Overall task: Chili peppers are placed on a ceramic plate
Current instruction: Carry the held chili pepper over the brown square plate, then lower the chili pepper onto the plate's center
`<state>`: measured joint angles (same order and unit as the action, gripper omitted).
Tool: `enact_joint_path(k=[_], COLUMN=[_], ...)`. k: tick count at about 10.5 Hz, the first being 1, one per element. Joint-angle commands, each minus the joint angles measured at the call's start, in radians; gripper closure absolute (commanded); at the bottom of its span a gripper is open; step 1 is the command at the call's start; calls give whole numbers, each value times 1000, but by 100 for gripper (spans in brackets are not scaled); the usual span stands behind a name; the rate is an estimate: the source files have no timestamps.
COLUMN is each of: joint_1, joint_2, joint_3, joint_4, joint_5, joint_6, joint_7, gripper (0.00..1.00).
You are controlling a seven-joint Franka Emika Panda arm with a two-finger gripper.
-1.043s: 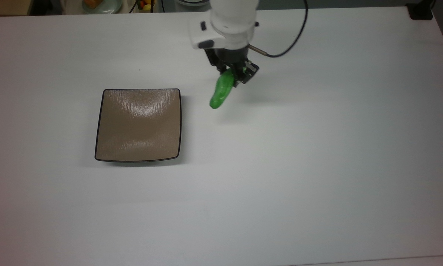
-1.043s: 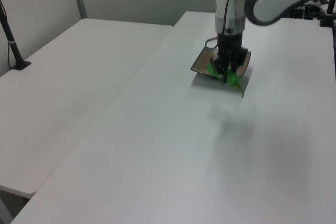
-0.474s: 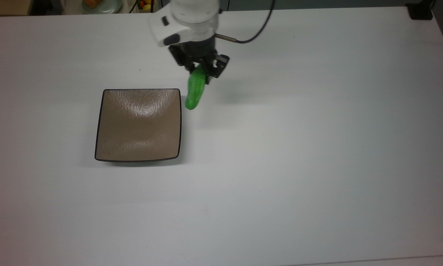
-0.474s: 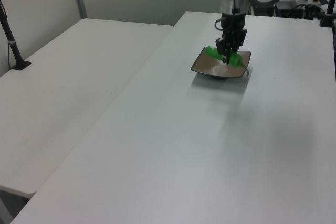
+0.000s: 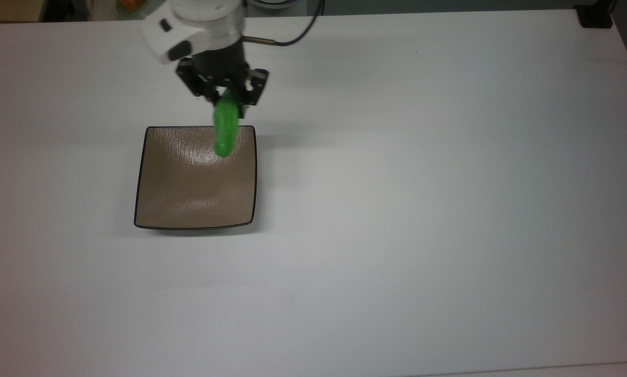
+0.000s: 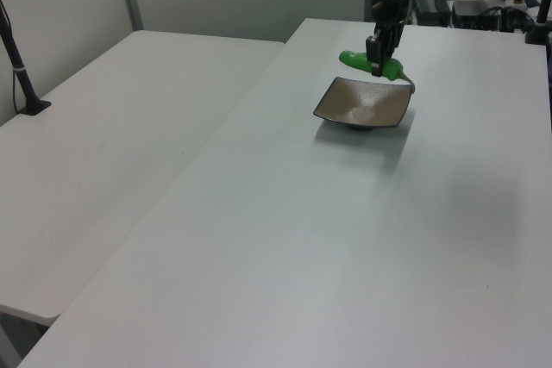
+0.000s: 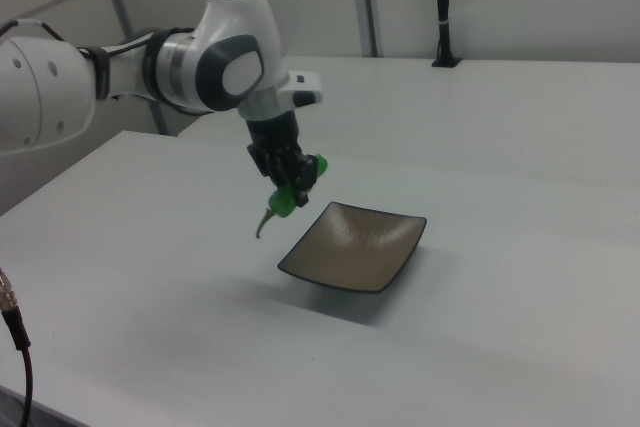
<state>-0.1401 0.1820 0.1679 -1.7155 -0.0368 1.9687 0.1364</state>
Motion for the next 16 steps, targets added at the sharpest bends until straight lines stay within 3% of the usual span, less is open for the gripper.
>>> enact_joint_path(k=[1, 5, 12, 16], joint_1=[13, 11, 5, 10], joint_2=[57, 144, 281, 313], joint_3=[-73, -114, -117, -117], joint_4=[42, 42, 102, 102], joint_5=[3, -2, 11, 54], joint_6=[-18, 111, 236, 298], joint_7=[-99, -109, 24, 25], gripper=[100, 100, 100, 98])
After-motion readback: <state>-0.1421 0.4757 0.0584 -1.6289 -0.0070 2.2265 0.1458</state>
